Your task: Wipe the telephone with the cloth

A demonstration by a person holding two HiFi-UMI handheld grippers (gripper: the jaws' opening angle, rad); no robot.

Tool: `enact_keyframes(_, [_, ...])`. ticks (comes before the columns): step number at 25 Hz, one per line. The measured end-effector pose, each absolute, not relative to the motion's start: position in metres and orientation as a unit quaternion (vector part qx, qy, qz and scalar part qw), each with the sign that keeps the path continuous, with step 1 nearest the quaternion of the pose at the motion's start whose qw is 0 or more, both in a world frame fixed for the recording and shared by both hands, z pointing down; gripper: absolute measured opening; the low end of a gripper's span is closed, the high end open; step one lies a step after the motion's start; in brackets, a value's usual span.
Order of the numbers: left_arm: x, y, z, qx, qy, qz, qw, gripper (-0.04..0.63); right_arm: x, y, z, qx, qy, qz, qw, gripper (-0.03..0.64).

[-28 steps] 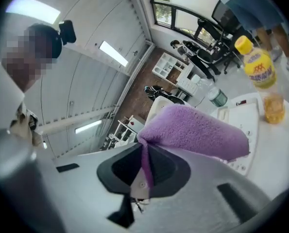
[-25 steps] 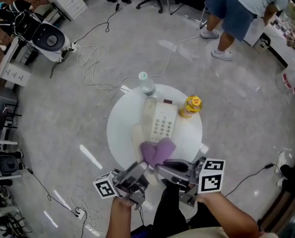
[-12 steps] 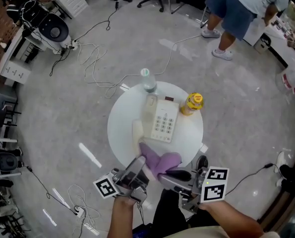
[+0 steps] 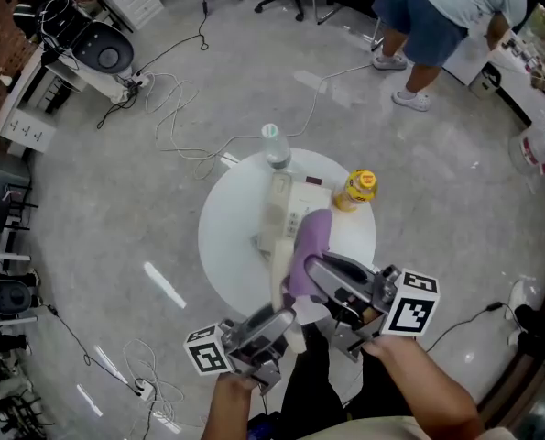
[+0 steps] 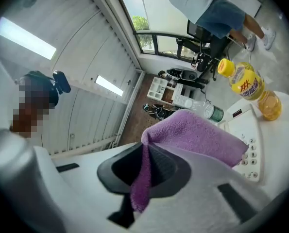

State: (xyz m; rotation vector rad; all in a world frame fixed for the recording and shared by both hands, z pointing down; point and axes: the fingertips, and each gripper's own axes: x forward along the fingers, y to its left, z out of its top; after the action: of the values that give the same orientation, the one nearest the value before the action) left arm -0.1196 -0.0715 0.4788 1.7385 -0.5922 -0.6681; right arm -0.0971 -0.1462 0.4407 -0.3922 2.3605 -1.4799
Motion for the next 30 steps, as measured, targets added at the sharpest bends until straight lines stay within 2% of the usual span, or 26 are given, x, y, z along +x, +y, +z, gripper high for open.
enact_keyframes(6, [-0.143,-0.083,0.482,0.683,-0.259,-0.364,0.578,0.213,-0.115,-0.090,0.454,-0.061,0.814,-0.568,0.106,0.018])
enact_keyframes(12, [-0.159,-0.093,0.478,0.656,-0.262,-0.407,0.580,0.213,-0.100,-0.050,0.464,-0.046,0.805,-0.587,0.075,0.017])
enact_keyframes(17, [-0.165,-0.100,0.476,0.663,-0.269,-0.402,0.571,0.213,-0.090,-0.032,0.470,-0.042,0.812,-0.581,0.046,0.017])
enact_keyframes(22, [-0.140,-0.096,0.479,0.700,-0.263,-0.342,0.569,0.213,-0.086,-0.062,0.460,-0.082,0.828,-0.550,0.073,0.017])
enact_keyframes(30, [-0.093,-0.075,0.468,0.749,-0.226,-0.268,0.562,0.215,-0.068,-0.151,0.434,-0.192,0.825,-0.503,0.171,0.017])
